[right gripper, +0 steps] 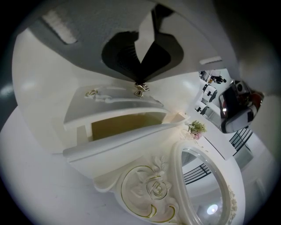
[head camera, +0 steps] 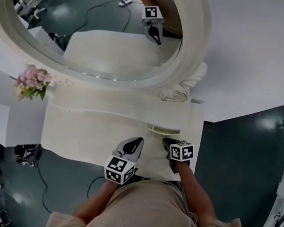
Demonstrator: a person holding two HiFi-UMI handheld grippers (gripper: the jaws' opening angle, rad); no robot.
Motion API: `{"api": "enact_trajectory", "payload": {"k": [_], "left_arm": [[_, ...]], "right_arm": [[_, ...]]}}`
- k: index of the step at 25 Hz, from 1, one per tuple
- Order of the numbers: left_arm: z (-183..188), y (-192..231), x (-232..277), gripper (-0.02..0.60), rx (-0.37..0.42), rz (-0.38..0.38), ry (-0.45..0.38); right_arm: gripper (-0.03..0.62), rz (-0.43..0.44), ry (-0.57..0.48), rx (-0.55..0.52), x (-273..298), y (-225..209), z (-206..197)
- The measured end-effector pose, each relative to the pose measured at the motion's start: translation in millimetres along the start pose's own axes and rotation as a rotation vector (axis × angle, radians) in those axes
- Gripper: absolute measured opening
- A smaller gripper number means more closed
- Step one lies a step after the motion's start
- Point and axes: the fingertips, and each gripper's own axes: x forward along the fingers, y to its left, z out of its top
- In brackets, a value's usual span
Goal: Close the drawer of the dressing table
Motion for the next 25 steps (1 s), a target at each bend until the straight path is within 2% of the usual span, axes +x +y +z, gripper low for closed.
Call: {"api": "enact_trajectory", "payload": {"k": [14,19,22,25], "left_arm": [[2,7,11,0.018,0.001,-0.009,0.017],[4,10,10,0.018,0.001,0.005,0.012],[1,12,6,0.018,-0.004,0.019,0.013],[-2,13,0,0.018,-0.009,0.026,0.016]], "right_arm": [[0.003,0.003,-0.024,0.008,6,-6,22],[0.003,-0.017,-0.024,-0.025,9,-11,33],[0.003,-0.020,-0.039,-0.002,9,-14,34],[0.002,-0.057,-0.068,-0.021,11,-17,37]]}}
